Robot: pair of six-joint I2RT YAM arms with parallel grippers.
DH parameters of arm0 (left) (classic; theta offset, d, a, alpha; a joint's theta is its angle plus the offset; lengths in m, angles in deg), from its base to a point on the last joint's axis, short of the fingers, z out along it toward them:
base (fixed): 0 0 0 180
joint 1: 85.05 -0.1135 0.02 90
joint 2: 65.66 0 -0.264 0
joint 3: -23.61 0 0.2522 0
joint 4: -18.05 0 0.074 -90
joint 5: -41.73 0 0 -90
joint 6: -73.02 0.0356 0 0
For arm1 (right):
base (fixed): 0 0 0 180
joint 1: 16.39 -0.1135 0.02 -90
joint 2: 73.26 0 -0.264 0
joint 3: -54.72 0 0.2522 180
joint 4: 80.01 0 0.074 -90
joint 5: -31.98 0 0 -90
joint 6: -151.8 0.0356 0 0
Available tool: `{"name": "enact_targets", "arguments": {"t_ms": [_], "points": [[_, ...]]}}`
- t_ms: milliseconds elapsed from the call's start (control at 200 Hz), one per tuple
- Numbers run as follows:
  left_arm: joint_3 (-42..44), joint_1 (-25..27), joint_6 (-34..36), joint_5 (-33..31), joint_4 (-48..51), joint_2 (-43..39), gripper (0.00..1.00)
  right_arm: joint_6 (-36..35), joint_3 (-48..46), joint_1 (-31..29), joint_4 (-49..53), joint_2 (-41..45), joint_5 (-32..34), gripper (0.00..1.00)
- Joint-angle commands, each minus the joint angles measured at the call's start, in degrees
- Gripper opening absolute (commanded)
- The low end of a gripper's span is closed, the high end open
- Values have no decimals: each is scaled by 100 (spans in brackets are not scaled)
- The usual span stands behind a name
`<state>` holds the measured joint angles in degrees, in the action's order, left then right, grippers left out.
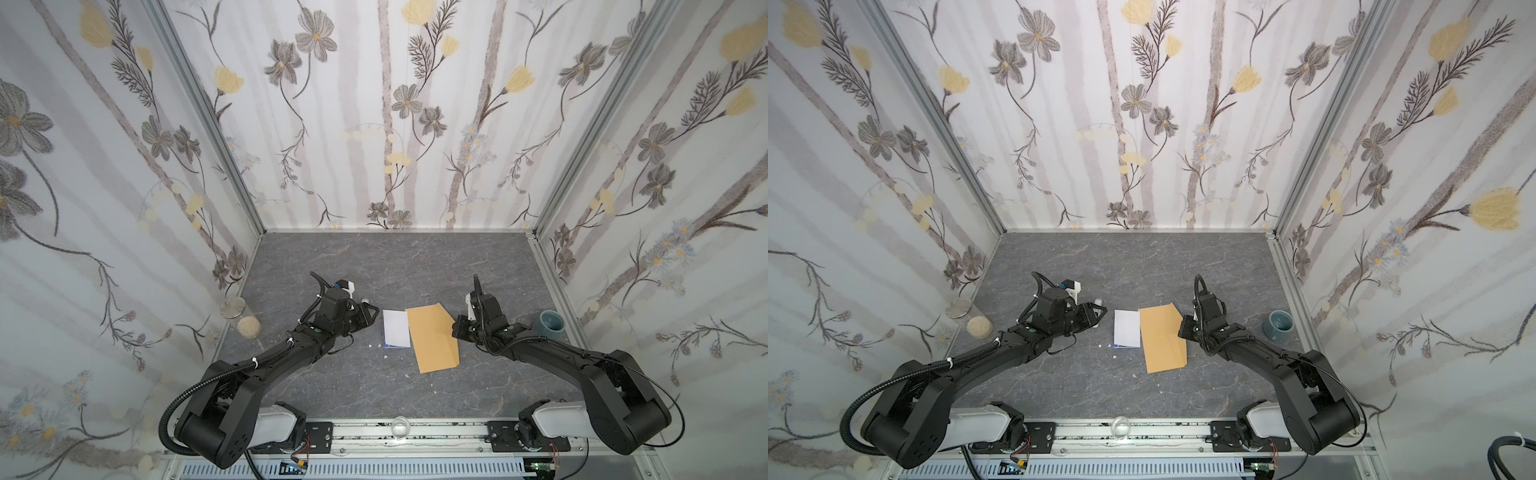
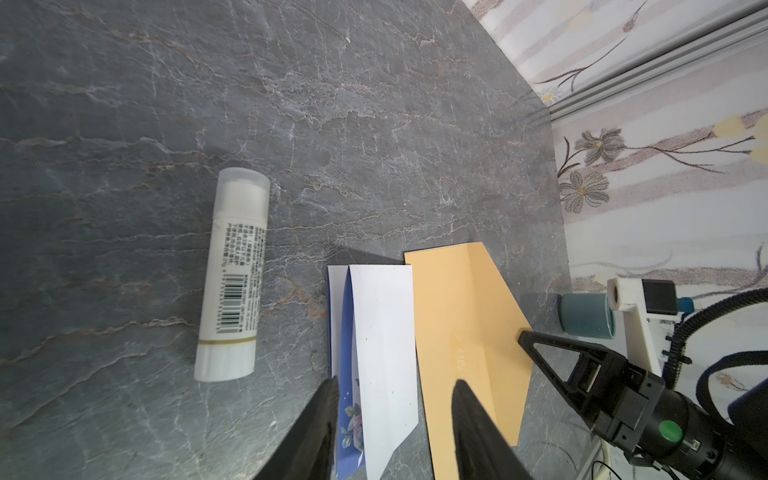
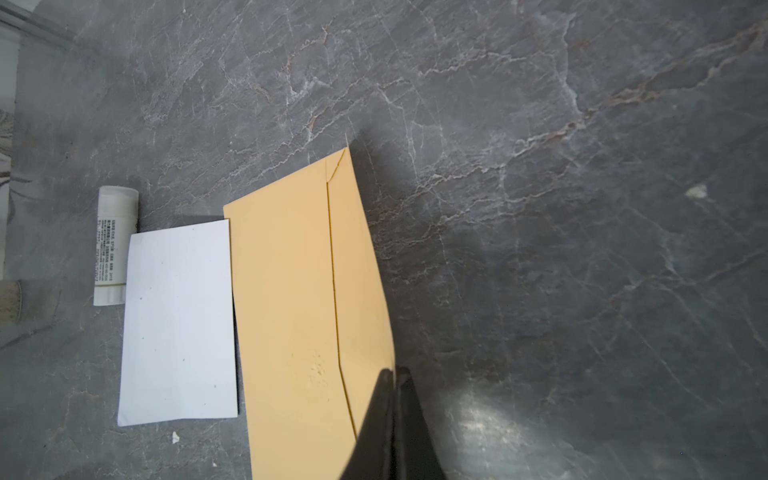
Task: Place the letter into the envelope and seal it
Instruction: 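Drag the tan envelope toward the folded sheet with the right gripper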
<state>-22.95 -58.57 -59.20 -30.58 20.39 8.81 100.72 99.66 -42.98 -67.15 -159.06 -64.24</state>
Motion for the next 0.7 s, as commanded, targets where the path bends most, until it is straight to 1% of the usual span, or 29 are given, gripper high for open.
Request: {"name": "enact_targets", "arguments": {"t_ms": [0,330,695], "points": [[11,0,3,55,-168,-43,46,564,-168,-29,-456,156,276,0],[-78,-2,156,154,-159,-1,46,1148,-473,-169,-607,551,621,0],[-42,0,170,151,-151,-115,46,1188,-412,-305,-722,464,666,0]]}}
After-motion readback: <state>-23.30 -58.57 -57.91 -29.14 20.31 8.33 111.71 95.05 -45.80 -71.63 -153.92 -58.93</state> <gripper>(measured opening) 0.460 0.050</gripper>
